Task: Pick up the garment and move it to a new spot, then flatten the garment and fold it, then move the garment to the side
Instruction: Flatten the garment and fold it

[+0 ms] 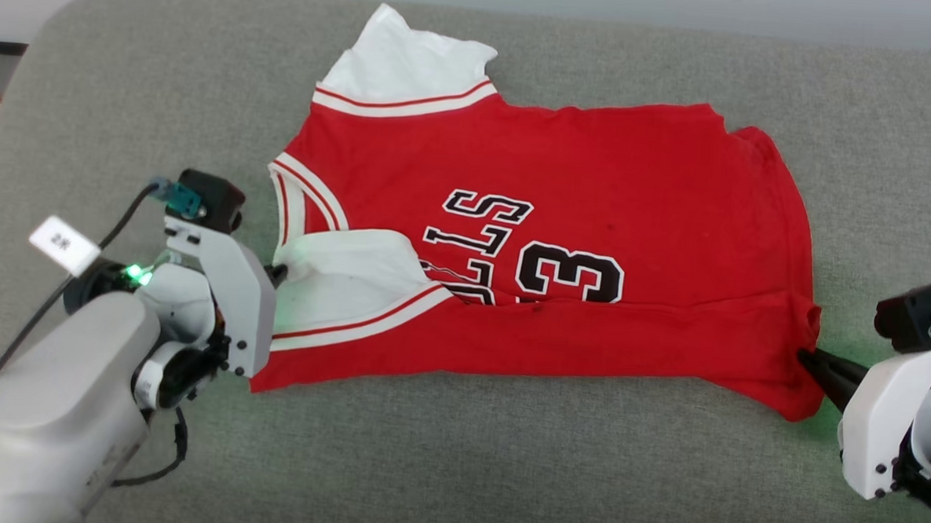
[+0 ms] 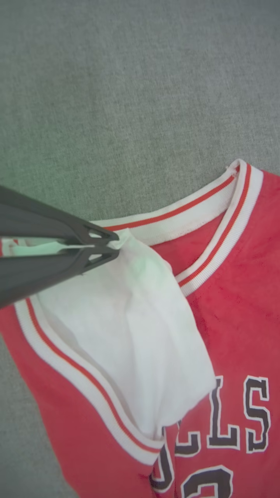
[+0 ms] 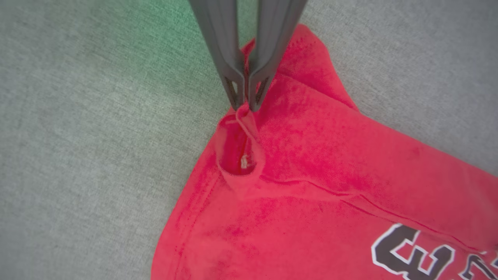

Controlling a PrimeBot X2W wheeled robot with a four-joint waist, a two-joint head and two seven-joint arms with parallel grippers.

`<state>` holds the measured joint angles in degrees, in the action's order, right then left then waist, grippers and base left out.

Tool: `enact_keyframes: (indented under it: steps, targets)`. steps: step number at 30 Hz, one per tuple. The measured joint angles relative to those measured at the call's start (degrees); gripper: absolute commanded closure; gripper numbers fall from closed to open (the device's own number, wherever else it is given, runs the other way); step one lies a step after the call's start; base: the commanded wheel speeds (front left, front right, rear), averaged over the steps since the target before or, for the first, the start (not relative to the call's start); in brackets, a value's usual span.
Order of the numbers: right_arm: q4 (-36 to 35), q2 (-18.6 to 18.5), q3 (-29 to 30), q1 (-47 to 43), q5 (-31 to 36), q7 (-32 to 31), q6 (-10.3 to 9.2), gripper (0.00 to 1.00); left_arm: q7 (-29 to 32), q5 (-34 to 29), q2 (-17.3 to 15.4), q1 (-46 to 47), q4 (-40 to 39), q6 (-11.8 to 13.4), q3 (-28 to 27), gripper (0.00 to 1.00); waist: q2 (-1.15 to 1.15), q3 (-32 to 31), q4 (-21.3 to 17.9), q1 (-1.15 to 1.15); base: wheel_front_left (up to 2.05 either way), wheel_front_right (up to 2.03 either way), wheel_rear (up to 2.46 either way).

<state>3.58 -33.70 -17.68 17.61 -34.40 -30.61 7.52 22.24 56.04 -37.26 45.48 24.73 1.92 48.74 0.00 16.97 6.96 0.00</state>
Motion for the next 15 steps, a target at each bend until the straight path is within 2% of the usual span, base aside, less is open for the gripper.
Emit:
enact_keyframes:
  steps: [2, 4, 5, 6, 7, 8, 9, 15]
  targets:
    - [0.1, -0.2, -0.1, 0.8, -0.3, -0.8, 0.0, 0.87, 0.5, 0.1, 0.4, 0.6, 0.6, -0.5, 0.1, 0.62, 0.0, -0.4, 0.1, 0.0, 0.0, 0.0, 0.0]
    - [0.4, -0.3, -0.2, 1.1, -0.4, -1.5, 0.0, 0.67, 0.8, 0.4, 0.7, 1.2, 1.1, -0.6, 0.1, 0.49, 0.0, -0.8, 0.3, 0.0, 0.0, 0.0, 0.0]
    - [0.5, -0.4, -0.3, 1.2, -0.4, -1.8, 0.0, 0.56, 0.9, 0.4, 0.8, 1.4, 1.3, -0.8, 0.1, 0.27, 0.0, -1.0, 0.3, 0.0, 0.0, 0.0, 0.0]
    - [0.6, -0.4, -0.5, 1.5, -0.4, -2.2, 0.0, 0.53, 0.9, 0.6, 0.8, 1.4, 1.4, -0.9, 0.0, 0.13, 0.0, -1.3, 0.4, 0.0, 0.0, 0.0, 0.0]
    - [0.6, -0.4, -0.6, 1.6, -0.4, -2.3, 0.0, 0.39, 0.9, 0.7, 0.9, 1.4, 1.5, -0.9, 0.0, 0.05, 0.0, -1.6, 0.4, 0.0, 0.0, 0.0, 0.0]
    - [0.6, -0.5, -0.7, 1.7, -0.5, -2.8, 0.0, 0.15, 0.7, 0.6, 0.8, 1.4, 1.4, -1.0, 0.0, 0.0, 0.0, -1.9, 0.5, 0.0, 0.0, 0.0, 0.0]
    - [0.6, -0.5, -0.9, 1.7, -0.5, -2.9, 0.0, 0.02, 0.4, 0.6, 0.8, 1.4, 1.4, -1.0, -0.1, 0.0, 0.0, -2.2, 0.5, 0.0, 0.0, 0.0, 0.0]
    - [0.0, -0.9, -0.9, 1.8, -0.5, -3.4, 0.0, 0.0, -1.5, 0.8, 0.2, 0.9, -0.3, -0.9, -0.6, 0.0, 0.0, -4.2, 0.9, 0.0, 0.0, 0.0, 0.0]
